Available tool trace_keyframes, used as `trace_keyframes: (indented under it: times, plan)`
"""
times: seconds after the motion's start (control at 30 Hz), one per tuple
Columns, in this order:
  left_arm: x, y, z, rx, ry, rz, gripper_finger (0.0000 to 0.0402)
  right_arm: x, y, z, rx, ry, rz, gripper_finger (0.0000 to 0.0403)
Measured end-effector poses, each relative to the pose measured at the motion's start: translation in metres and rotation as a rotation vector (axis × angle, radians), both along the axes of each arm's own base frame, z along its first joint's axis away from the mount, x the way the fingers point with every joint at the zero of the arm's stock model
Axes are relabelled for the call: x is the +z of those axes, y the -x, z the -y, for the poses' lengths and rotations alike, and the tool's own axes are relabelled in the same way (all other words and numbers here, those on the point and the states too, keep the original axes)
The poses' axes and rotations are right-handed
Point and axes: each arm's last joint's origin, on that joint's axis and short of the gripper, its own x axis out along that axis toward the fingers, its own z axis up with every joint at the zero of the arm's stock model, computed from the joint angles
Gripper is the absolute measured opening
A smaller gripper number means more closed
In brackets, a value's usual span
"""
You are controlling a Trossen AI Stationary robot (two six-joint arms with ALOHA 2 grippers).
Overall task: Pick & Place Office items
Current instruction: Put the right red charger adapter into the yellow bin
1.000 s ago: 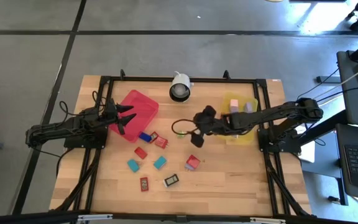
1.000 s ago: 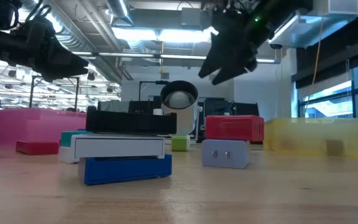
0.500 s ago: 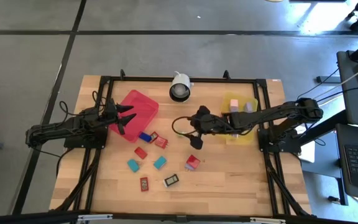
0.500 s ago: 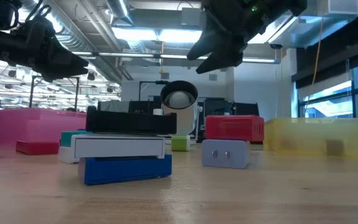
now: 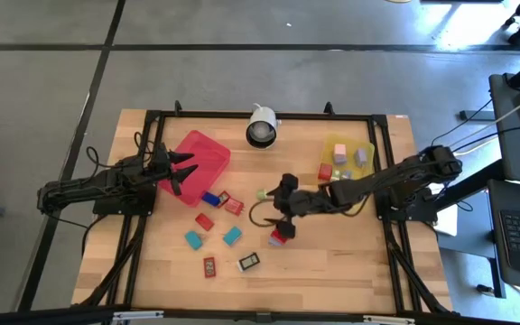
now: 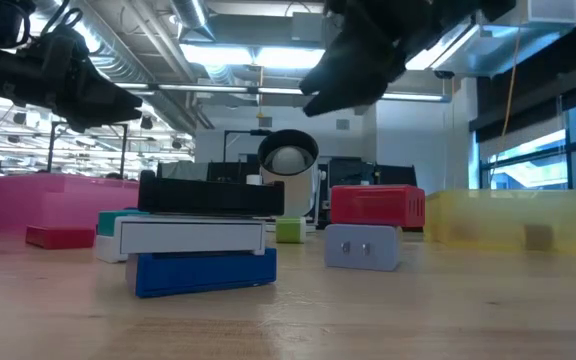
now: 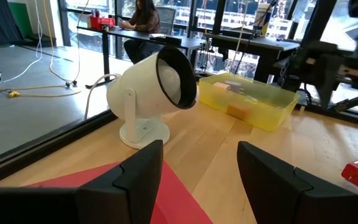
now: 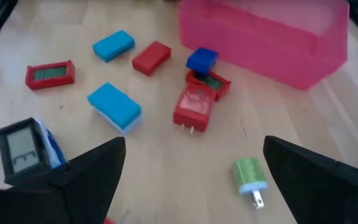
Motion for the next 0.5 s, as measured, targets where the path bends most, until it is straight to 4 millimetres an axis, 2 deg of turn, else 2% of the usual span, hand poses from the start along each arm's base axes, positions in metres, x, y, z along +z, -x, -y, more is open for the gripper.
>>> trace_keyframes:
  times: [0.23, 0.5]
  plan:
    - [0.000, 0.000, 0.000, 0.000, 0.000, 0.001, 0.0204, -0.001, 0.011, -0.029, -0.038, 0.191, 0.017, 0.0385]
    - [0.000, 0.000, 0.000, 0.000, 0.000, 0.003, 0.0205, -0.007, 0.022, -0.041, -0.080, 0.116, -0.042, 0.0385]
